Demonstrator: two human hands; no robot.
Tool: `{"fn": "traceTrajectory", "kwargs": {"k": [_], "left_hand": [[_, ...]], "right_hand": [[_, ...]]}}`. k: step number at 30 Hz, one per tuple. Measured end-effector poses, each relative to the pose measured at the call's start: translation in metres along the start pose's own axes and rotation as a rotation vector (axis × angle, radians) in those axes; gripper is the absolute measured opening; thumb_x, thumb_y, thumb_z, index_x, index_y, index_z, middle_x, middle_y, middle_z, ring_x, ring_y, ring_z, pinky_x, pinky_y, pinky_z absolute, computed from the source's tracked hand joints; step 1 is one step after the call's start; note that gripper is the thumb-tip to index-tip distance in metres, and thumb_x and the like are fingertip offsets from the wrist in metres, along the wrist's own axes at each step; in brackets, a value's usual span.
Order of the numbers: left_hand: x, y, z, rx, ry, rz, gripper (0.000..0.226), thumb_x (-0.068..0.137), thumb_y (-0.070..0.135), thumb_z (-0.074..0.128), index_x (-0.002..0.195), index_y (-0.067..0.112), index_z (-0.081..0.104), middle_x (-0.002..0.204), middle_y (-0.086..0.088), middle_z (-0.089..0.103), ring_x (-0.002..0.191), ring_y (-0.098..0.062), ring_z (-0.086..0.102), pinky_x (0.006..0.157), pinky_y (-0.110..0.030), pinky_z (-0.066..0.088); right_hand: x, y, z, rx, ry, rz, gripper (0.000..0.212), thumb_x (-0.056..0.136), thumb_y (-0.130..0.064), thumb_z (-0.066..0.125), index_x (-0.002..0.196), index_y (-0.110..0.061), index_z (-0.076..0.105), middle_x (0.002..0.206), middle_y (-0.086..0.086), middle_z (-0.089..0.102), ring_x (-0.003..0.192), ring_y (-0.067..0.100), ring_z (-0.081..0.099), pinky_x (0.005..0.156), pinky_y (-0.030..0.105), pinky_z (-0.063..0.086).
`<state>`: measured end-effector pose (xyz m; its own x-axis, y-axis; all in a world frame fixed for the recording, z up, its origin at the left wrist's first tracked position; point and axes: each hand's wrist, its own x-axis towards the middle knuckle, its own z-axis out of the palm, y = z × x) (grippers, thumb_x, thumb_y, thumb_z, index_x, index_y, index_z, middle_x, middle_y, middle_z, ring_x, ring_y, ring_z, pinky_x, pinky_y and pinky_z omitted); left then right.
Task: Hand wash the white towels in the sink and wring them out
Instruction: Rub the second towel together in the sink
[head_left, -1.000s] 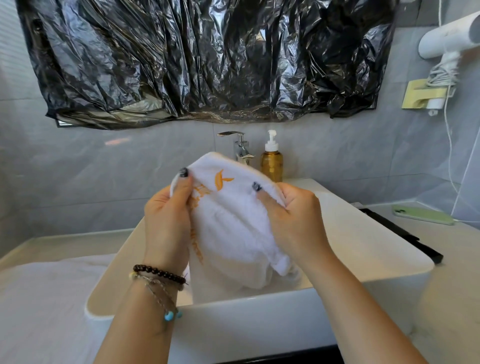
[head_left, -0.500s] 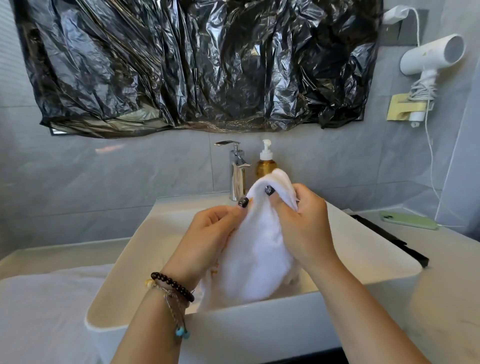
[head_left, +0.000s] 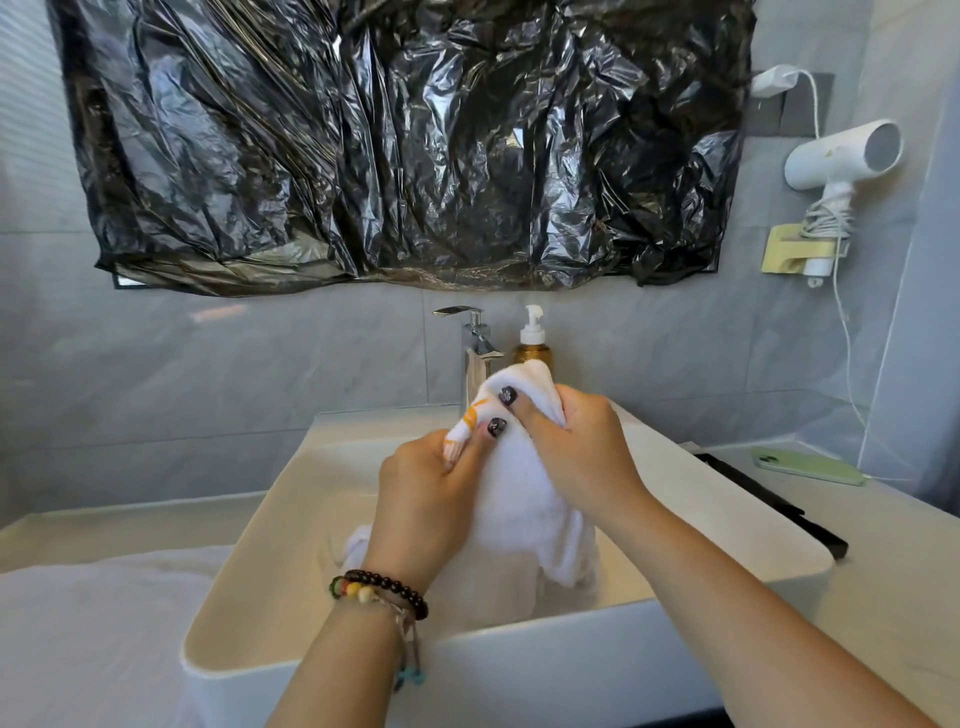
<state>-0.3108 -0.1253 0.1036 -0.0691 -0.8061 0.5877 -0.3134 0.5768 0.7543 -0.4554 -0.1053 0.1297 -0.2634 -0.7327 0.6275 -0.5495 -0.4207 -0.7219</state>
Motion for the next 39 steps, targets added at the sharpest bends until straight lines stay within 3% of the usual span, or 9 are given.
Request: {"fn": "traceTrajectory", "kwargs": {"k": [5,8,13,17,21,25,29,34,39], "left_hand": [[-0.003,0.003,-0.007,-0.312,0.09,-0.208,0.055,0.089,0.063,0.056,0.056,0.023,0.039,0.055,0.005,0.037,0.056,-0.015,0.034,0.054,-0.028,0.03],[0.014,-0.009,-0.031,-0.399,0.137,-0.407,0.035,0.094,0.044,0.056,0.073,0.016,0.052,0.07,-0.006,0.05,0.069,-0.018,0.049,0.065,-0.032,0.039],[0.04,-0.03,-0.065,0.711,-0.3,-0.376,0.038,0.092,0.006,0.048,0.129,0.007,0.053,0.123,-0.016,0.059,0.115,-0.033,0.057,0.085,-0.032,0.046],[0.032,-0.029,-0.046,1.149,-0.667,-0.258,0.116,0.087,0.054,0.064,0.154,0.002,-0.015,0.163,-0.022,-0.005,0.152,-0.035,0.006,0.121,-0.048,0.02],[0.042,-0.029,-0.006,0.978,-1.103,-0.187,0.128,0.071,0.071,0.071,0.157,0.022,-0.009,0.167,0.0,-0.001,0.153,-0.02,-0.001,0.124,-0.046,0.009],[0.043,-0.057,0.018,0.885,-1.139,-0.145,0.106,0.064,0.069,0.078,0.15,0.028,0.032,0.151,0.007,0.042,0.136,-0.019,0.043,0.115,-0.036,0.033],[0.05,-0.074,0.023,0.673,-0.841,-0.01,0.052,0.063,0.052,0.08,0.107,0.028,0.063,0.098,0.008,0.067,0.091,-0.014,0.064,0.082,-0.027,0.054],[0.057,-0.071,0.034,0.556,-0.667,0.02,0.04,0.066,0.04,0.084,0.092,0.021,0.061,0.086,0.004,0.066,0.08,-0.015,0.062,0.067,-0.025,0.049],[0.07,-0.07,0.017,0.24,-0.584,-0.276,0.024,0.062,0.029,0.084,0.077,0.021,0.068,0.076,0.004,0.067,0.069,-0.01,0.061,0.062,-0.024,0.052]], "right_hand": [[-0.007,0.029,-0.006,0.131,-0.404,0.046,0.068,0.055,-0.083,0.063,0.082,-0.021,0.064,0.073,-0.013,0.058,0.067,0.004,0.047,0.061,0.024,0.038],[-0.007,0.035,-0.003,-0.198,-0.794,0.085,0.075,0.062,-0.07,0.074,0.124,-0.033,0.052,0.118,-0.017,0.058,0.105,0.007,0.055,0.092,0.031,0.049],[0.01,0.056,0.011,-0.789,-1.033,0.063,0.102,0.066,-0.054,0.08,0.148,-0.037,0.021,0.143,-0.007,0.037,0.13,0.02,0.04,0.104,0.04,0.04],[0.017,0.062,0.033,-0.877,-1.194,0.013,0.093,0.067,-0.045,0.083,0.143,-0.032,0.032,0.129,-0.004,0.046,0.115,0.022,0.049,0.099,0.039,0.044],[0.012,0.065,0.044,-0.796,-1.392,0.164,0.032,0.054,-0.013,0.077,0.083,-0.024,0.071,0.084,0.0,0.056,0.07,0.006,0.055,0.061,0.01,0.04],[0.011,0.077,0.039,-1.039,-1.011,-0.221,0.03,0.077,-0.031,0.067,0.105,-0.025,0.057,0.104,0.002,0.06,0.093,0.024,0.059,0.067,0.029,0.041],[0.038,0.078,0.028,-0.469,-0.705,0.199,0.007,0.057,-0.025,0.062,0.06,-0.021,0.057,0.067,0.001,0.061,0.069,0.022,0.057,0.057,0.027,0.038],[0.047,0.069,0.01,0.066,-0.617,0.729,0.021,0.054,-0.011,0.053,0.041,-0.019,0.039,0.052,0.002,0.034,0.052,0.018,0.035,0.053,0.026,0.023],[0.039,0.056,-0.007,0.357,-0.478,0.404,0.031,0.078,-0.027,0.069,0.106,-0.036,0.063,0.113,-0.005,0.061,0.099,0.009,0.061,0.084,0.031,0.048]]}}
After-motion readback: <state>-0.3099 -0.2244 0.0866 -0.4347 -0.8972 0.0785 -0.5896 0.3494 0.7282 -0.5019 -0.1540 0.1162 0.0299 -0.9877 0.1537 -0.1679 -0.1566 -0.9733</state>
